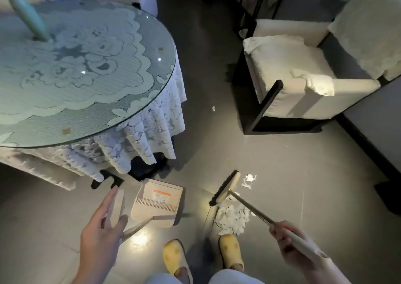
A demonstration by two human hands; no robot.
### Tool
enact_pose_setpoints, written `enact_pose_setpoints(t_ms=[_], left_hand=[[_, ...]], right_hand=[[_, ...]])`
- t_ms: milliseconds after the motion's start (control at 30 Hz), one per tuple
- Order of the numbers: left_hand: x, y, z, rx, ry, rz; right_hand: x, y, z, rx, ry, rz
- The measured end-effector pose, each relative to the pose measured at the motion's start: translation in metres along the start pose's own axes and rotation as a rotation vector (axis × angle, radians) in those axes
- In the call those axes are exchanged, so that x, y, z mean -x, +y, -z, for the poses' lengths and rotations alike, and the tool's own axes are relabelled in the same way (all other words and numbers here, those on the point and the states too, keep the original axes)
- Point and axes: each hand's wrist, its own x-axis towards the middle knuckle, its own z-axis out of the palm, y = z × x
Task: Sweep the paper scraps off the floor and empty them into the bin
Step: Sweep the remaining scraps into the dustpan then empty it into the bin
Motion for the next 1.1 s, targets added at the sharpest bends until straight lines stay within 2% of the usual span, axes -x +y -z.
enact_pose_setpoints(t_ms=[67, 100, 267, 367, 467, 600, 800, 933, 1100], left_hand=[[-0.010, -0.002, 0.004, -0.032, -0.050, -0.039], [-0.015, -0.005, 0.005, -0.113, -0.072, -0.082], [-0.017, 0.009, -0.013, -0.140, -0.152, -0.103], [-0.024, 0.006, -0.032, -0.095, -0.198, -0.125], [-0.031, 0.007, -0.058, -0.075, -0.219, -0.156], [-0.029, 0.010, -0.101, -0.077, -0.251, -0.211], [-0.031, 0.030, -0.150, -0.145, -0.236, -0.320], [-0.041, 0.038, -0.178, -0.173, -0.186, -0.397], [-0.067, 0.060, -0.204, -0.205, -0.179, -0.466]], right_hand=[[0.010, -0.001, -0.008, -0.112, 0.097, 0.184], [0.015, -0.003, -0.015, -0.147, 0.086, 0.212], [0.037, -0.007, -0.028, -0.217, 0.010, 0.107], [0.046, -0.008, -0.027, -0.169, 0.081, 0.150], [0.051, -0.027, -0.028, -0.031, 0.075, 0.113], [0.050, -0.069, -0.035, 0.114, 0.049, -0.033], [0.031, -0.117, -0.023, 0.195, -0.002, -0.038], [0.013, -0.151, -0.035, 0.385, 0.103, -0.015], [-0.019, -0.182, -0.049, 0.756, 0.136, -0.144]])
